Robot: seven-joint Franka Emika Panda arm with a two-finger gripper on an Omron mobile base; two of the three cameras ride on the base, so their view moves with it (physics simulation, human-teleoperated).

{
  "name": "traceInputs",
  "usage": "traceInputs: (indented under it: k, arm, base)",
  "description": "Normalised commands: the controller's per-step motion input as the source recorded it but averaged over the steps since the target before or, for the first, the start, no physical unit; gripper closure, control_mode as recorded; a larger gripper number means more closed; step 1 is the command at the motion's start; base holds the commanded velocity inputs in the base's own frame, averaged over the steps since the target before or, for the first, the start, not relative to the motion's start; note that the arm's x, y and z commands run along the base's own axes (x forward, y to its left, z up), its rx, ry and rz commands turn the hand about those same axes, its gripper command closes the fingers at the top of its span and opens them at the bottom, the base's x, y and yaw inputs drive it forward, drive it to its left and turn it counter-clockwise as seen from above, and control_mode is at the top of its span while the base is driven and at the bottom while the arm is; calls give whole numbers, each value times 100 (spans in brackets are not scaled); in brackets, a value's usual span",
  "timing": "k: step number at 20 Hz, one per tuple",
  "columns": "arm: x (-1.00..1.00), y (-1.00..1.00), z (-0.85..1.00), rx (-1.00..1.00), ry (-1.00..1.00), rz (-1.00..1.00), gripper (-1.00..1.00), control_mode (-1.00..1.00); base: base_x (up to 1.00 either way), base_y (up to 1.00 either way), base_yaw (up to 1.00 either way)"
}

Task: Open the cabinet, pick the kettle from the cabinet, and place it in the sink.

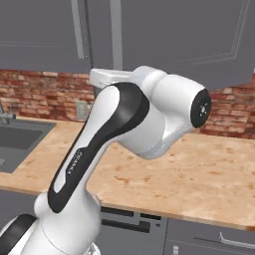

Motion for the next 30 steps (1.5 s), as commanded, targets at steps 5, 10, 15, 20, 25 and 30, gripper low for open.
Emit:
traceInputs:
  k: [5,10,15,20,25,30]
  arm:
    - [-37,-60,1,0,1,0,100,-100]
    - [-31,-56,0,0,2,0,100,-100]
    - [-12,-21,-19,-6,15,0,-100,-100]
    - [2,3,-53,-13,25,-4,-100,-100]
    - [3,-2,-45,-1,24,-9,-100,-100]
    - [-24,-10,-12,0,9,-5,-100,-100]
  base:
    - [0,0,0]
    - [0,0,0]
    - [0,0,0]
    - [0,0,0]
    - [0,0,0]
    - [0,0,0]
